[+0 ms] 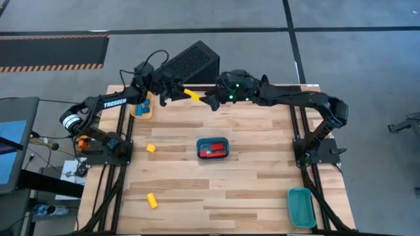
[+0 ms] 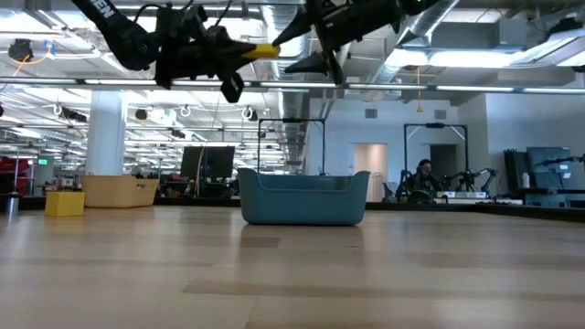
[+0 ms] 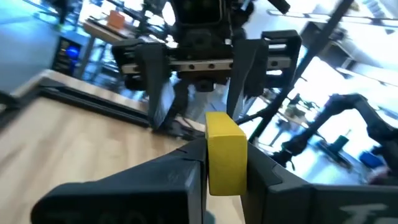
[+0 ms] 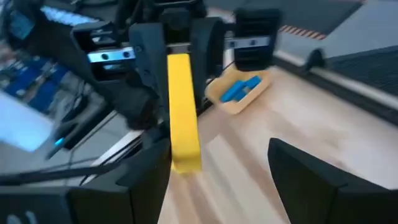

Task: Sort & place blocks by color
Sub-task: Put the top right yellow block into the green bin

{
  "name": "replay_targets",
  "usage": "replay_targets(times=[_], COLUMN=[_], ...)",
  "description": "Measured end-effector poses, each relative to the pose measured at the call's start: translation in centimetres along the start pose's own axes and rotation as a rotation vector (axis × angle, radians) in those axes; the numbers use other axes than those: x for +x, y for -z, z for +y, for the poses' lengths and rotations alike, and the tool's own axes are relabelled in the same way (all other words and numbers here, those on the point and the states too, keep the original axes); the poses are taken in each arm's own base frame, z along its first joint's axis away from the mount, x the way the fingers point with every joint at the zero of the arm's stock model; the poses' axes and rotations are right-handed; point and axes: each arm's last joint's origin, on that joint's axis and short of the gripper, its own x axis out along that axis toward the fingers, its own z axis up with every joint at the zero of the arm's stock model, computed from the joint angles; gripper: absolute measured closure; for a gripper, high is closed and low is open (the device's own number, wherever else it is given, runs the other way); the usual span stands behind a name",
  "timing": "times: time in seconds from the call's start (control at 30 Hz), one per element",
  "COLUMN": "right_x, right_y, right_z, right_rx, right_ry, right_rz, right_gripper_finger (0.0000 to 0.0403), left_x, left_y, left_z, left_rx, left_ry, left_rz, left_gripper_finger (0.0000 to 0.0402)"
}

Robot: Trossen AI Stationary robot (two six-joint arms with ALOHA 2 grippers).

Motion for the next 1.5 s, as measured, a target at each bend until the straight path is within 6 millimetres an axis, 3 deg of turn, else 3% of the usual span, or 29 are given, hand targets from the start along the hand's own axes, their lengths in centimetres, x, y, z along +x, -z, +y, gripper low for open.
replay_targets(times=[0.33,0.43,0.67,0.83,1.03,1.2,1.5], right_x=[-0.1,-0.1,-1.0,-2.7,-7.0,-11.2,-18.5], right_y=[1.3,1.7,1.9,1.6,1.9,4.6,9.7], right_z=[1.4,1.8,2.3,2.6,2.8,4.4,8.7], right_rx=[0.0,-0.002,-0.047,-0.052,-0.03,-0.024,0.033], right_ry=[-0.111,-0.115,-0.157,-0.121,0.059,0.281,0.43], right_rz=[0.13,0.15,0.2,0.222,0.317,0.469,0.669], right_gripper_finger=[0.0143,0.0188,0.0359,0.0357,0.0357,0.0357,0.0357], left_x=[3.8,4.7,6.0,6.5,6.6,6.3,5.2], left_y=[0.8,1.1,1.7,1.7,2.3,2.6,3.0], left_z=[-1.9,-2.5,-3.2,-3.6,-3.3,-2.3,-0.6], left_rx=[0.009,0.008,-0.019,-0.032,-0.042,-0.038,-0.151], left_ry=[-0.005,0.011,-0.002,-0.016,-0.093,-0.326,-0.799], left_rz=[-0.021,-0.014,-0.005,-0.013,-0.02,-0.061,-0.204], left_gripper_finger=[0.0373,0.0372,0.037,0.0351,0.0326,0.0304,0.0296])
